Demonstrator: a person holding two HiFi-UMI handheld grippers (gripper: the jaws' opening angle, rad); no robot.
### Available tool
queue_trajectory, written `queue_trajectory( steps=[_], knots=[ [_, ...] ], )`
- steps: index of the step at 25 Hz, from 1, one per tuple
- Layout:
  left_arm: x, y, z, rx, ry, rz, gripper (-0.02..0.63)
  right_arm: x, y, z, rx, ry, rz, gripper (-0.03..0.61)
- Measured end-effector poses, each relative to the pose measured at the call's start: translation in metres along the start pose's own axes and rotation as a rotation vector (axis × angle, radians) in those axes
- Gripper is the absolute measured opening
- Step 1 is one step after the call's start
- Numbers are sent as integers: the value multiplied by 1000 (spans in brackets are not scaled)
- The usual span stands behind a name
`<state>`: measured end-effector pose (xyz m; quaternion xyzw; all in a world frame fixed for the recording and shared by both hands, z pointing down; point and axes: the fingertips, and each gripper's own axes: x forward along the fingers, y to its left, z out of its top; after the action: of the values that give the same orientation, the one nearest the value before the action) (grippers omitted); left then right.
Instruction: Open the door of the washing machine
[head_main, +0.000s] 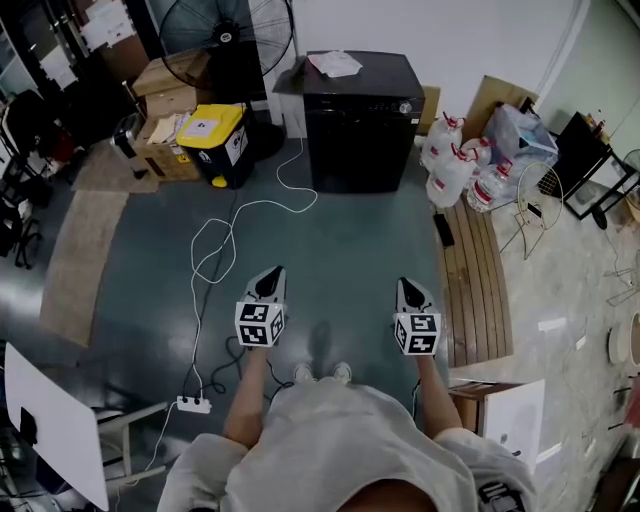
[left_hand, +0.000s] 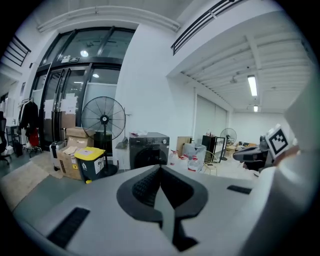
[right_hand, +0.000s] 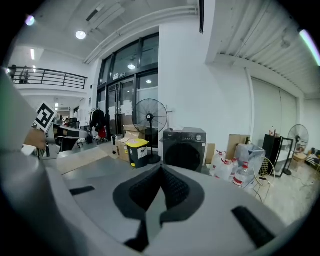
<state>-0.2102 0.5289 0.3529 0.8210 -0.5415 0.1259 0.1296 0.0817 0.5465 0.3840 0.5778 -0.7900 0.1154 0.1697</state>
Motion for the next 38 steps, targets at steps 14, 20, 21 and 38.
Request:
queue_trajectory(
  steps=[14, 20, 21, 38],
  knots=[
    [46, -17, 10, 15, -6, 14, 8, 26, -34, -9, -23, 21, 11, -1],
    [99, 4, 13, 1, 13, 2, 8, 78, -45, 5, -9, 18, 30, 0],
    [110, 11, 15, -1, 15, -3, 8, 89, -47, 10, -11, 18, 30, -2],
    [304, 148, 77, -22, 60, -98, 8, 302, -58, 109, -14, 63, -21, -2]
  ],
)
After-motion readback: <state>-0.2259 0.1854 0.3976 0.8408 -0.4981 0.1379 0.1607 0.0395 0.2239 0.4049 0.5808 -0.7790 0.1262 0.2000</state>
